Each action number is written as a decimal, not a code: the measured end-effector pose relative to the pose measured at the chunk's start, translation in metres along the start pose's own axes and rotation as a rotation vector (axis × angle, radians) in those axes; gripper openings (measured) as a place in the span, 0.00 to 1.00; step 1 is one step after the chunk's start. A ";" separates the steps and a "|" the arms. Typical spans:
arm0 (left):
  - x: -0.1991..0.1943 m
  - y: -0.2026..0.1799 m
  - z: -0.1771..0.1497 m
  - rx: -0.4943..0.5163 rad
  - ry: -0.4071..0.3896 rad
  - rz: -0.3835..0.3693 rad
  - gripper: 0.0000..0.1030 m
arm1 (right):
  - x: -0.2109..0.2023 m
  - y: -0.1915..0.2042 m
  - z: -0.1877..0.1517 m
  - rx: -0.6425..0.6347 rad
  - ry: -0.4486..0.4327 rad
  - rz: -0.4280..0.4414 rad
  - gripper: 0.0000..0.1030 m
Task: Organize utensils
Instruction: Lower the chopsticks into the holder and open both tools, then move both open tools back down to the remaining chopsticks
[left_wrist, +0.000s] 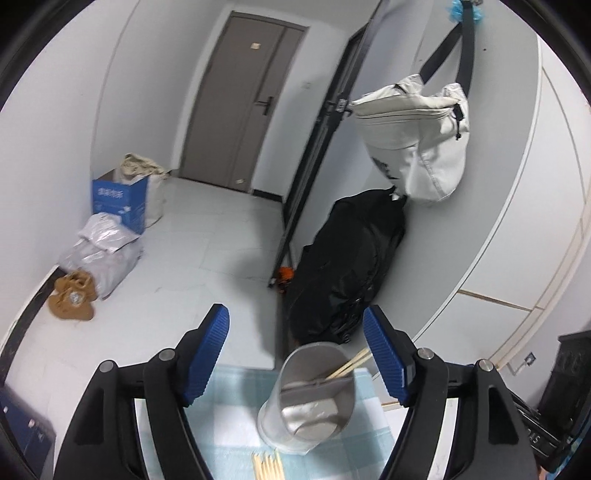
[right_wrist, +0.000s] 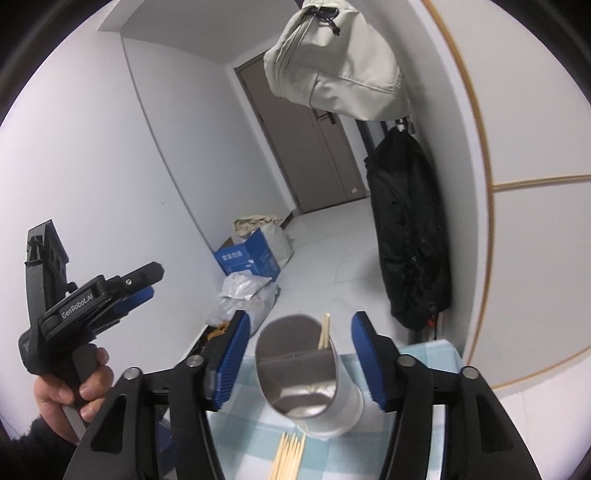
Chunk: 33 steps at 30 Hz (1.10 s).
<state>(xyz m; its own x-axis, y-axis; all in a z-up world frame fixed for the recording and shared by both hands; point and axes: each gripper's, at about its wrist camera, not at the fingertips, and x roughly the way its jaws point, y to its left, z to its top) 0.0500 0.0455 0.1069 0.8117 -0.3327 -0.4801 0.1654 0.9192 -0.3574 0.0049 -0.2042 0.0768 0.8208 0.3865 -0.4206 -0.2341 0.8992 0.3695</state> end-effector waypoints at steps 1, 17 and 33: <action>-0.004 0.000 -0.002 -0.002 0.000 0.016 0.69 | -0.004 0.001 -0.003 -0.001 -0.002 -0.003 0.59; -0.041 -0.008 -0.055 0.076 -0.027 0.161 0.82 | -0.026 0.024 -0.059 -0.045 -0.014 0.002 0.80; -0.005 0.029 -0.117 0.056 0.047 0.228 0.82 | 0.003 0.029 -0.116 -0.147 0.097 -0.048 0.84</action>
<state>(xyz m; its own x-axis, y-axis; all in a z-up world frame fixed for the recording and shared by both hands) -0.0149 0.0489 0.0059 0.8047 -0.1233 -0.5807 0.0128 0.9816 -0.1907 -0.0599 -0.1536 -0.0098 0.7801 0.3543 -0.5157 -0.2756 0.9345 0.2252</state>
